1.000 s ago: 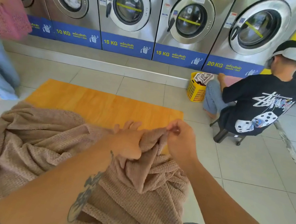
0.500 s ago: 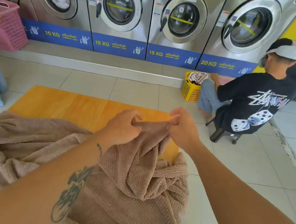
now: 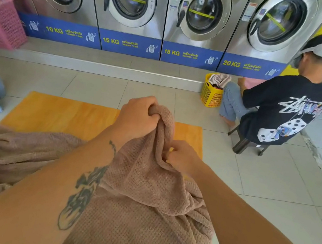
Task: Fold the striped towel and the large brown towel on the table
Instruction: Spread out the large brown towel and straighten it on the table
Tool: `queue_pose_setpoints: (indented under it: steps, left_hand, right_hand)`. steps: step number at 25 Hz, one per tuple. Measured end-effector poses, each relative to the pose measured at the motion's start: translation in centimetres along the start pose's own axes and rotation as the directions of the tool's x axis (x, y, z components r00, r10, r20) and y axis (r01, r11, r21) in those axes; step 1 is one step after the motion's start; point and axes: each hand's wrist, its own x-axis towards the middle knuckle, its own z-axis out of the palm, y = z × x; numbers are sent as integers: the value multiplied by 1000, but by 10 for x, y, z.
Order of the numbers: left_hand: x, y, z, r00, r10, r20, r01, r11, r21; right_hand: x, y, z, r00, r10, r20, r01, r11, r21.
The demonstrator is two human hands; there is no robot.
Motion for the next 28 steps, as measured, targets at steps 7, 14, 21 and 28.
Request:
queue_pose_setpoints:
  steps: [7, 14, 21, 28]
  left_hand:
    - [-14, -20, 16, 976, -101, 192, 32, 942, 335]
    - [6, -1, 41, 981, 71, 181, -116, 960, 253]
    - [1, -2, 32, 977, 168, -128, -124, 947, 297]
    - [-9, -26, 29, 991, -113, -67, 126, 964, 236]
  right_hand:
    - [16, -11, -32, 884, -131, -449, 130, 991, -34]
    - [6, -15, -55, 971, -140, -194, 132, 990, -52]
    - [5, 46, -33, 974, 171, -147, -217, 887, -408]
    - [4, 37, -57, 895, -10, -446, -44, 993, -111]
